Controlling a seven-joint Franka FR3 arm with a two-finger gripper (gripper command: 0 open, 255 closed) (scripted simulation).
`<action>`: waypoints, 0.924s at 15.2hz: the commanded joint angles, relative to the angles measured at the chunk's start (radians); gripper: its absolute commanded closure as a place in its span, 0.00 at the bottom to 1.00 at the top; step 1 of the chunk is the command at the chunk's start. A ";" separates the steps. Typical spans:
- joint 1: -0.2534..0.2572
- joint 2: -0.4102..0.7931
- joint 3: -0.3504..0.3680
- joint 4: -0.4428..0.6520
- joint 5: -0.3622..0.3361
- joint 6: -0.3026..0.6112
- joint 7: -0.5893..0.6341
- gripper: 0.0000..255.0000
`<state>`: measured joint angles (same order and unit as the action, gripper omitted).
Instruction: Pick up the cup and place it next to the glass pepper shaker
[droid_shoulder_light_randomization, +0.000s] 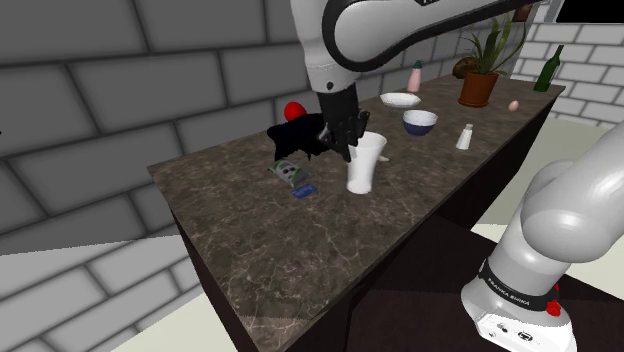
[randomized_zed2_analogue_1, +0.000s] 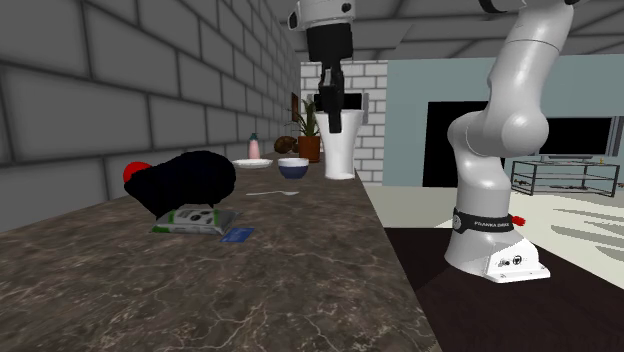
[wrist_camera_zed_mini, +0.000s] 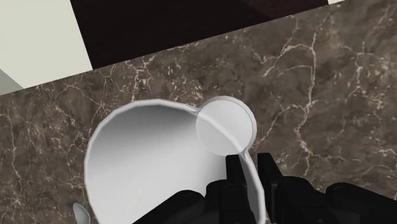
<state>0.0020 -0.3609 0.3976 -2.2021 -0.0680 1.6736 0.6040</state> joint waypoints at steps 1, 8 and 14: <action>0.000 -0.005 -0.002 0.022 0.001 -0.026 -0.004 1.00; -0.004 -0.007 -0.008 0.114 -0.002 -0.119 -0.020 1.00; -0.019 -0.039 -0.048 0.131 -0.016 -0.159 -0.079 1.00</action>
<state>-0.0122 -0.3877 0.3634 -2.0600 -0.0795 1.5121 0.5448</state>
